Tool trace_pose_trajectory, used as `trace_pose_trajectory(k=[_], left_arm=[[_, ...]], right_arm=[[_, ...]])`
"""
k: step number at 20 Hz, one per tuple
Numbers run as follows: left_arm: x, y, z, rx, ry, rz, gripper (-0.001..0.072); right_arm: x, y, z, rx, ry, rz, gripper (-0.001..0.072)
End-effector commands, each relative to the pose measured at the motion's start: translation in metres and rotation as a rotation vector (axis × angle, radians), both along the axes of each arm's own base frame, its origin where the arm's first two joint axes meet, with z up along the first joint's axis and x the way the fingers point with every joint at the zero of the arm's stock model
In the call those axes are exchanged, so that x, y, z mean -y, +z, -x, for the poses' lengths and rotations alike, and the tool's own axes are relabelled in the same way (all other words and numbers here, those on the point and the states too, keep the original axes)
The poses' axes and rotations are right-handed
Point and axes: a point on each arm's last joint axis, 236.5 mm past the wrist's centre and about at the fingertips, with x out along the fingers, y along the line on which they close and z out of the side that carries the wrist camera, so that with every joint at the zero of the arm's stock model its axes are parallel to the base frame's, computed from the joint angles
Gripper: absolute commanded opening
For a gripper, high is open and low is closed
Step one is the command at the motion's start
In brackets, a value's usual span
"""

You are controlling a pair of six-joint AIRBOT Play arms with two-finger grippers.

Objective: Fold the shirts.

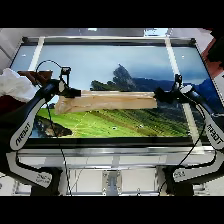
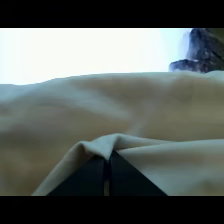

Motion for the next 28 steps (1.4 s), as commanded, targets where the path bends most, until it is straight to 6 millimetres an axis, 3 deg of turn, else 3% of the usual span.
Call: trace_pose_trajectory(k=[1, 2, 3, 4, 7, 10, 11, 13, 17, 22, 25, 28], left_arm=[[0.002, 0.031, -0.016, 0.029, 0.004, 0.003, 0.0031], [0.003, 0.047, -0.023, 0.049, 0.005, 0.006, 0.0156], [0.003, 0.062, -0.028, 0.066, 0.007, 0.009, 0.0314], [0.004, 0.077, -0.032, 0.080, 0.009, 0.014, 0.0382], [0.007, 0.102, -0.036, 0.086, 0.013, 0.029, 0.0381], [0.024, 0.103, -0.032, 0.067, 0.019, 0.111, 0.0381], [0.032, 0.105, -0.033, 0.074, 0.019, 0.153, 0.0381], [0.044, 0.113, -0.042, 0.120, -0.001, 0.202, 0.0381], [0.063, 0.129, -0.056, 0.215, -0.096, 0.243, 0.0381], [0.102, 0.137, -0.054, 0.284, -0.292, 0.191, 0.0359], [0.129, 0.130, -0.053, 0.297, -0.359, 0.177, 0.0359], [0.146, 0.112, -0.047, 0.270, -0.425, 0.153, 0.0359]], right_arm=[[-0.002, 0.021, -0.007, 0.016, 0.041, -0.019, 0.0222], [-0.001, 0.035, -0.010, 0.020, 0.061, -0.030, 0.0321], [0.000, 0.047, -0.011, 0.025, 0.086, -0.037, 0.0322], [0.003, 0.059, -0.013, 0.030, 0.107, -0.040, 0.0322], [0.019, 0.081, -0.013, 0.033, 0.119, -0.046, 0.0328], [0.033, 0.076, -0.009, 0.009, 0.100, -0.036, 0.0427], [0.034, 0.070, -0.007, -0.011, 0.104, -0.042, 0.0480], [0.028, 0.051, 0.003, -0.082, 0.127, -0.076, 0.0701], [0.016, 0.013, 0.014, -0.187, 0.155, -0.155, 0.0691], [0.003, -0.013, 0.015, -0.205, 0.203, -0.219, 0.0690], [-0.001, -0.026, 0.017, -0.226, 0.213, -0.246, 0.0690], [-0.014, -0.022, 0.009, -0.190, 0.214, -0.313, 0.0688]])
